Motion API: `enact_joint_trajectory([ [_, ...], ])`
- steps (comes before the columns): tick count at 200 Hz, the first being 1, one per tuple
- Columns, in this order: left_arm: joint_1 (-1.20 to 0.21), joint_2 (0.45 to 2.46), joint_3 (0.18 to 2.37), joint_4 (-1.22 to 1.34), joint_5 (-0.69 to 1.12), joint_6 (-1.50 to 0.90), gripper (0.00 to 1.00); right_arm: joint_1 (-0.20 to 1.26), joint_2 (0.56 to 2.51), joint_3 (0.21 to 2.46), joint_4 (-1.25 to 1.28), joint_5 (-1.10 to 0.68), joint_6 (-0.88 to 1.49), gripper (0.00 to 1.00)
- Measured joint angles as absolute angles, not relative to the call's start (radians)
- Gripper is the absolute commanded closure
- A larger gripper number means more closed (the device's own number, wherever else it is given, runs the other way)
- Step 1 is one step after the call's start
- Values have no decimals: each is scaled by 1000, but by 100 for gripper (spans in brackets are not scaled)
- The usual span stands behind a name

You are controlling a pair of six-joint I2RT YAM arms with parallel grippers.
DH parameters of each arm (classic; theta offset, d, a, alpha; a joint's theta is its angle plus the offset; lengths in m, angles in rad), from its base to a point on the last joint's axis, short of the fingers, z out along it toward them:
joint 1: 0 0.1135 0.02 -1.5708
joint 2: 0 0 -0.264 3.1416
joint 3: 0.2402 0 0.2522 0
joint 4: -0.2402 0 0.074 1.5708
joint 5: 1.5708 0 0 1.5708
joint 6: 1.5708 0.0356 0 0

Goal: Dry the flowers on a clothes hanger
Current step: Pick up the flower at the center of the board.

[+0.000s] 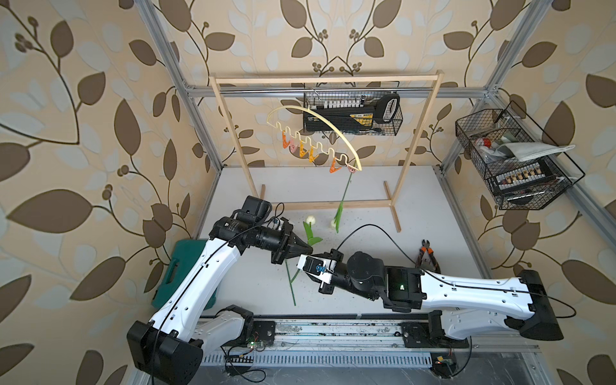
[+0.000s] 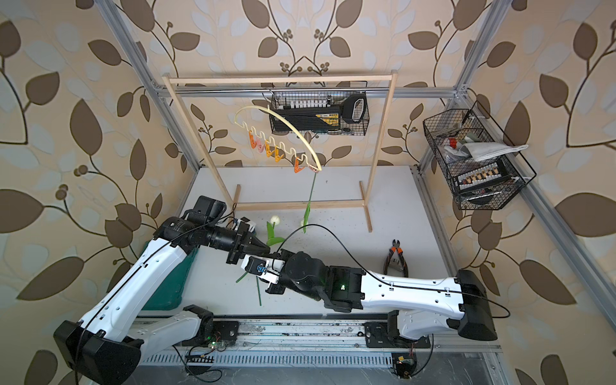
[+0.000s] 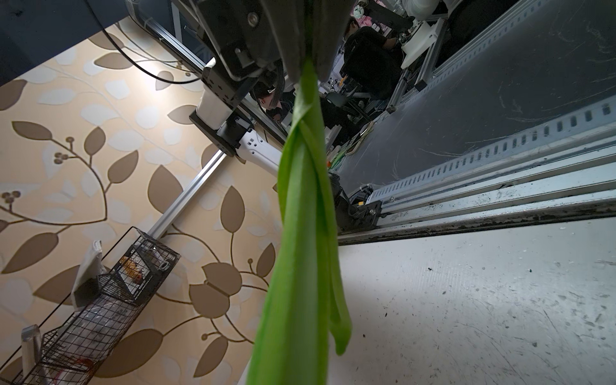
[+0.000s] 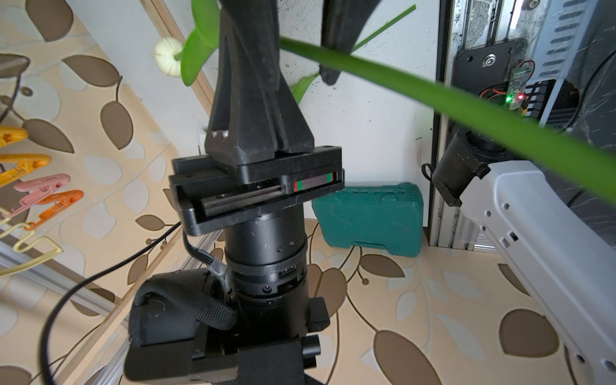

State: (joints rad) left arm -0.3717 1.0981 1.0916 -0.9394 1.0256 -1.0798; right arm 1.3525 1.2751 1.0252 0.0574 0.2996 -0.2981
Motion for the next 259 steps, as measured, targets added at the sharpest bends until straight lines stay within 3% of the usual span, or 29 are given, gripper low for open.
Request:
enact_joint_trajectory([
  [23,-372,1098,1092,-942,1024,-1083,99,1352,1277,1027,75,319,-310,92],
  [55,-370,1090,1092,-943,1023,-1103,88,1352,1277,1029,91,337,-320,97],
  [76,-366,1072,1091,-936,1023,-1124,68,1351,1277,1031,109,348,-323,100],
  [91,-366,1056,1091,-917,1024,-1134,41,1351,1277,1034,109,352,-323,100],
  [106,-366,1044,1091,-883,1024,-1143,27,1351,1277,1036,102,360,-321,100],
  [150,-305,1094,1214,-907,915,-1044,27,1281,1267,1098,-1,353,-246,100],
  [177,-294,1138,1393,-898,683,-847,31,1006,1200,1095,-91,178,-68,100],
  [205,-311,1102,1376,-751,492,-673,30,743,1155,1044,-89,-55,139,100],
  [259,-485,1258,1412,-527,268,-354,29,693,1219,938,35,-390,438,100],
])
